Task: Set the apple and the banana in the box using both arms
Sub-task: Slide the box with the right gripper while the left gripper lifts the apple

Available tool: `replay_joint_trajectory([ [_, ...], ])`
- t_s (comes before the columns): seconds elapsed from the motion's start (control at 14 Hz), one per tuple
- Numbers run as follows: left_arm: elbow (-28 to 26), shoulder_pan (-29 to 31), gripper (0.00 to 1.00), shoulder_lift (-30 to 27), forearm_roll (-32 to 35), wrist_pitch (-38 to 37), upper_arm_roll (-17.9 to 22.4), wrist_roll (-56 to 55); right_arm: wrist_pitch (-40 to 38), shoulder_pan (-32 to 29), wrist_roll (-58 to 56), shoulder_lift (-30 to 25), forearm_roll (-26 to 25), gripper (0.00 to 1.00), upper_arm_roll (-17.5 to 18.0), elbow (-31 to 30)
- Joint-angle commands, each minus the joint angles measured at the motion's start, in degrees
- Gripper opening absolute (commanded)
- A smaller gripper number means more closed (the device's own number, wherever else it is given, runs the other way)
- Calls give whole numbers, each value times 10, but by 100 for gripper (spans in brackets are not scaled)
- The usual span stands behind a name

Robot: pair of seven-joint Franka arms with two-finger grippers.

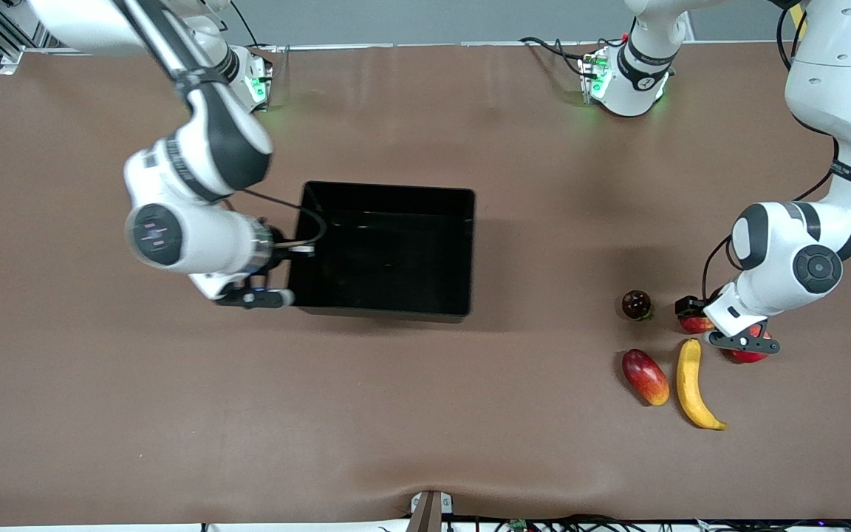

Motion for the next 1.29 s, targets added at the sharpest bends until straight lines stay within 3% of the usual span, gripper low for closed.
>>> replay_joint_trajectory([
  [0.0,8,6,34,3,-9,-2,-6,4,51,33,11,25,17,0,-5,-6],
  [0.14,9,3,8,1,-9,-3,-6,-2,87,52,13,45,17,0,-5,-8],
  [0.21,11,-5,0,-4,-9,-7,-6,-8,104,60,15,59,17,0,-5,-8],
  [0.5,19,-6,0,-42,-9,-66,-17,-30,183,96,23,114,14,0,-6,-7],
  [0.79,20,-7,0,-95,-10,-119,-50,-108,195,117,51,134,10,0,-17,-9],
  [0.86,20,-9,0,-110,-10,-141,-65,-139,194,116,57,135,10,18,-17,-9],
  [0.93,20,-9,0,-118,-10,-162,-85,-178,194,115,68,136,10,79,-17,-9],
  [1.0,20,-8,0,-120,-10,-175,-103,-216,194,117,106,135,10,100,-17,-9],
  [1.21,17,-7,0,-120,-11,-179,-162,-311,184,111,126,124,6,100,-16,6],
])
